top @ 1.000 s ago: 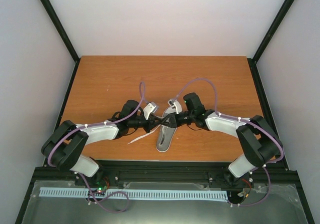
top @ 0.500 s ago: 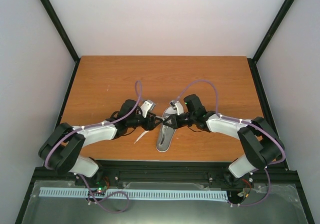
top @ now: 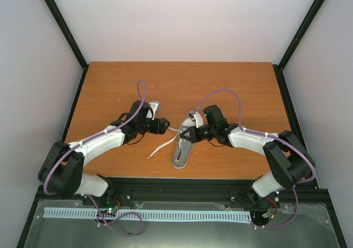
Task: Tie the shoes
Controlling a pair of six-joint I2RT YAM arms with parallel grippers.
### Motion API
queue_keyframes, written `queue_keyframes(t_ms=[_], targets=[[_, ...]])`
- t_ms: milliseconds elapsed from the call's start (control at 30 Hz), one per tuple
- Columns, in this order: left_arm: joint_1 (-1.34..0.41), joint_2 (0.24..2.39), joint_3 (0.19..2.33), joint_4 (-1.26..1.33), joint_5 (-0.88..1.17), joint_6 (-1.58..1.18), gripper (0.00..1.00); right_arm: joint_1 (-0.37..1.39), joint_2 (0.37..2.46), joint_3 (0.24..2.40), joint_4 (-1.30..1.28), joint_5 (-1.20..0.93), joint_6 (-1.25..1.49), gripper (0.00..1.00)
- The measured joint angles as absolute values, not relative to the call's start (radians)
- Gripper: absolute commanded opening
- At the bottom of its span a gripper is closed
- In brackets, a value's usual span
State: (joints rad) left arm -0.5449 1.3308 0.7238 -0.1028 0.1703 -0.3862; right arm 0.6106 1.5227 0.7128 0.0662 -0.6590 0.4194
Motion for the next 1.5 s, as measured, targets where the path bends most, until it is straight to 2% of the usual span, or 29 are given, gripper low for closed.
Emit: queue_keyframes(t_ms=[267, 867, 1133, 1500], targets=[[-0.562, 1.528, 0.842, -0.238, 0.160, -0.245, 0.79, 0.611, 1.504, 0.693, 0.081, -0.664, 0.419, 0.03], [-0.574, 1.826, 1.037, -0.234, 0.097, -0.271, 0.81, 0.611, 1.498, 0.679, 0.103, -0.673, 0.420, 0.03], [-0.574, 1.818, 1.013, -0.200, 0.101, -0.293, 0.81, 0.611, 1.489, 0.676, 0.103, -0.674, 0.419, 0.03], [-0.574, 1.642, 0.804, -0.170, 0.175, -0.329, 0.80, 0.611, 1.476, 0.670, 0.102, -0.674, 0.419, 0.03]])
